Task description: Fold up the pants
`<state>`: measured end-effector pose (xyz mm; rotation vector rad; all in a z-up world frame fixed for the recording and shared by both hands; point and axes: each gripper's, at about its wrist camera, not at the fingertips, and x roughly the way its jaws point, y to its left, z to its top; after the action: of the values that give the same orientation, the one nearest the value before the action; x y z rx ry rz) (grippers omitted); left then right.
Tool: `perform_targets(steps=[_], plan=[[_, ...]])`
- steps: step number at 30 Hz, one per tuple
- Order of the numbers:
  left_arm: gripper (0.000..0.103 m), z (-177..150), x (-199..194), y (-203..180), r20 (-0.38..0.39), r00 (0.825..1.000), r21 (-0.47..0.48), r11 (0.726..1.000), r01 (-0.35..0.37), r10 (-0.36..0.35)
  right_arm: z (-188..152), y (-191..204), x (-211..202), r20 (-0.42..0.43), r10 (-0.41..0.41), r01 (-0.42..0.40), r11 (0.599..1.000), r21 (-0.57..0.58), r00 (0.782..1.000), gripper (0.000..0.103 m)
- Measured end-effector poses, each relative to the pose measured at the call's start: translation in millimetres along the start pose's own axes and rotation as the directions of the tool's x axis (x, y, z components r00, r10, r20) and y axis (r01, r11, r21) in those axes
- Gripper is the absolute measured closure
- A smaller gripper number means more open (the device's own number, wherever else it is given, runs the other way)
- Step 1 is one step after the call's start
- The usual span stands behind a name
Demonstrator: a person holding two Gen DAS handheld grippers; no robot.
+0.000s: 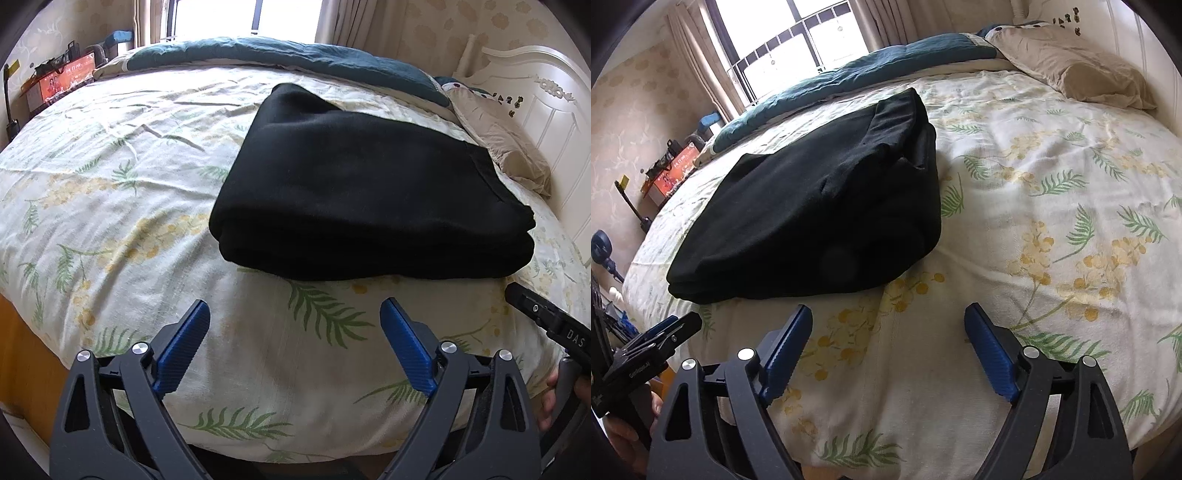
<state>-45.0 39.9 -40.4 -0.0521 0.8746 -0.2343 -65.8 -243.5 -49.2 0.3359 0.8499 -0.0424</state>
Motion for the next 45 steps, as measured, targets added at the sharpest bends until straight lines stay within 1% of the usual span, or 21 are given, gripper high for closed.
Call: perform_targets(steps=[6, 14, 16, 24, 30, 45], plan=[[0.01, -1.7, 4.3, -0.5, -0.001, 1.0, 0.014, 1.0, -0.013, 0.013, -2.1, 3.8, 1.2, 0.004, -0.017, 0.017, 1.0, -0.015, 1.0, 0.017], [0.008, -4.3, 4.7, -4.3, 0.001, 1.0, 0.04, 0.999, -0.024, 0.024, -3.0, 4.6, 2.3, 0.006, -0.02, 0.02, 1.0, -0.02, 1.0, 0.016], [0.007, -4.3, 4.7, -4.6, 0.002, 1.0, 0.038, 0.999, -0.019, 0.019, -3.5, 4.7, 2.5, 0.006, -0.021, 0.022, 1.0, -0.023, 1.0, 0.016], [0.006, -2.0, 3.7, -2.5, 0.005, 1.0, 0.024, 1.0, -0.017, 0.017, -4.5, 4.7, 1.7, 0.01, -0.014, 0.014, 1.0, -0.017, 1.0, 0.015], [0.006, -1.9, 6.7, -4.4, 0.005, 1.0, 0.044, 0.999, -0.028, 0.028, -5.2, 5.1, 1.2, 0.011, -0.014, 0.015, 1.0, -0.018, 1.0, 0.015], [0.006, -4.3, 8.1, -3.5, 0.008, 1.0, 0.036, 0.999, -0.026, 0.025, -6.2, 6.1, 0.6, 0.011, -0.018, 0.018, 1.0, -0.024, 1.0, 0.015]])
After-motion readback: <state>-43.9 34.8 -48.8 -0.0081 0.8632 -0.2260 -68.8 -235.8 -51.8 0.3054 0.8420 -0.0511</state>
